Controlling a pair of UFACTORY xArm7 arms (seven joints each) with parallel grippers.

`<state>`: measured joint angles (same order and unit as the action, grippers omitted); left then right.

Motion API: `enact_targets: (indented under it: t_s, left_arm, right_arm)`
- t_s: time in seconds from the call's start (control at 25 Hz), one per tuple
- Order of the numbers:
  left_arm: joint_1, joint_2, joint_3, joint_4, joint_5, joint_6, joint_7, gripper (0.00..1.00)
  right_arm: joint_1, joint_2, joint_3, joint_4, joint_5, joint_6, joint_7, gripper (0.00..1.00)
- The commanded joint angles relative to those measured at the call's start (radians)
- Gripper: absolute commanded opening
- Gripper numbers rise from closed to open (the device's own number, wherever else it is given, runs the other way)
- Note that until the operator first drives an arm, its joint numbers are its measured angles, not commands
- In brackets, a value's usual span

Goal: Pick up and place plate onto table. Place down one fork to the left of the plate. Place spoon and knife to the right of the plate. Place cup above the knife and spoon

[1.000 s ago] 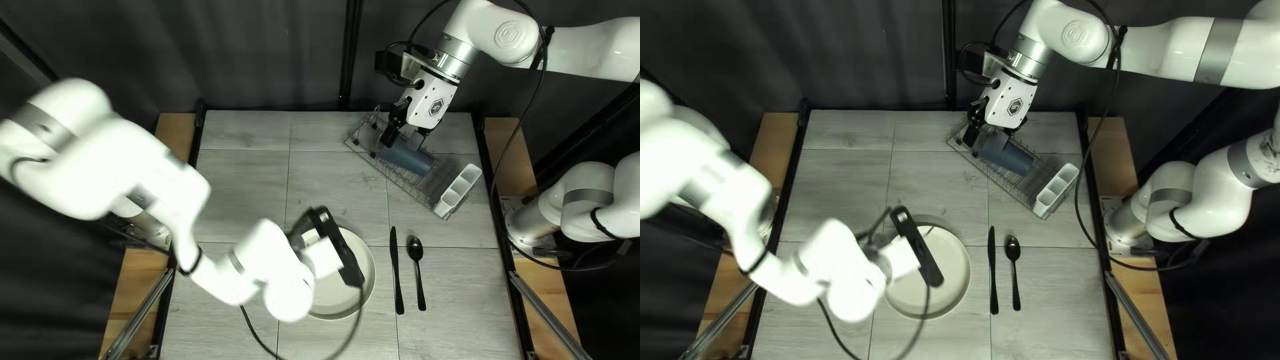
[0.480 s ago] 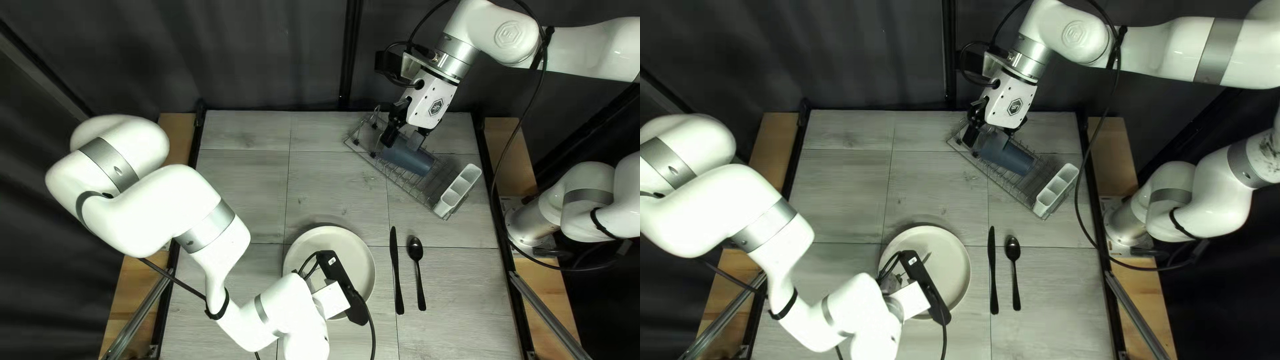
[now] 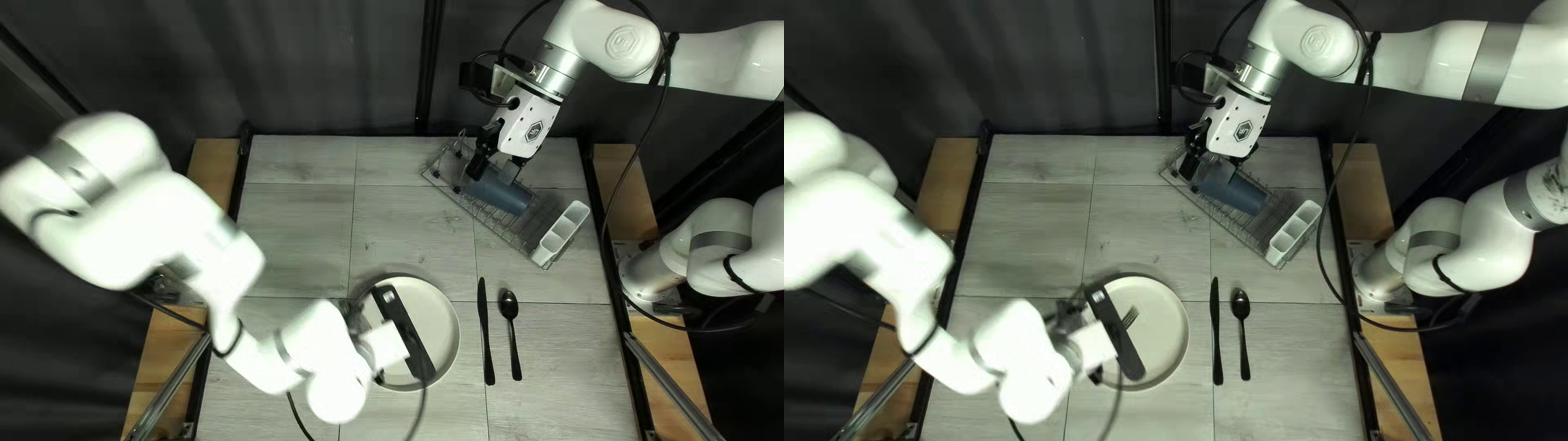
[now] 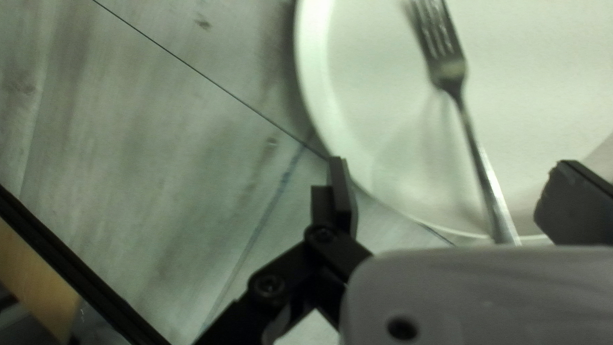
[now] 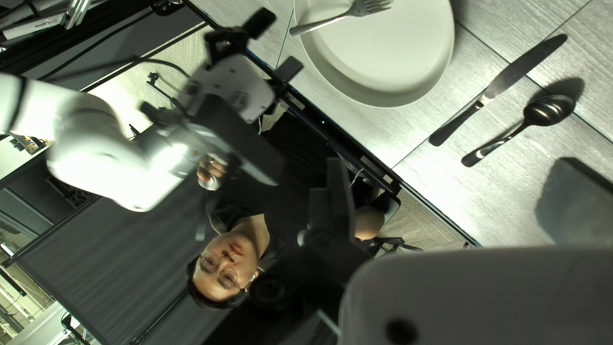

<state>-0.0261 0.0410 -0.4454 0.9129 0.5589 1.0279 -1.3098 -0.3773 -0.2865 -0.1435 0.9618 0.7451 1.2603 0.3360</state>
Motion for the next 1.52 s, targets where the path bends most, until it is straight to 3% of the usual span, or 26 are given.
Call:
enact_targets:
  t_s: [0.04, 0.36, 0.52, 0.68, 1.08, 1.52]
  left_arm:
    - [0.026, -0.178, 0.047, -0.139, -0.093, -0.092, 0.103, 1.00]
    - [0.026, -0.178, 0.047, -0.139, -0.093, -0.092, 0.103, 1.00]
    - [0.034, -0.212, 0.092, -0.150, -0.215, -0.145, 0.136, 1.00]
    - [0.034, -0.125, 0.090, -0.116, -0.289, -0.262, 0.091, 1.00]
    - [0.048, 0.161, 0.105, -0.036, -0.295, -0.487, 0.048, 1.00]
    - [0.114, 0.251, 0.078, -0.078, -0.362, -0.618, 0.173, 1.00]
  right_arm:
    - [0.000, 0.000, 0.000, 0.000, 0.000, 0.000, 0.000, 1.00]
    - [0.000, 0.000, 0.000, 0.000, 0.000, 0.000, 0.000, 1.00]
    - [0.000, 0.000, 0.000, 0.000, 0.000, 0.000, 0.000, 1.00]
    - [0.000, 0.000, 0.000, 0.000, 0.000, 0.000, 0.000, 1.00]
    - [0.000, 0.000, 0.000, 0.000, 0.000, 0.000, 0.000, 1.00]
    - [0.000, 0.000, 0.000, 0.000, 0.000, 0.000, 0.000, 1.00]
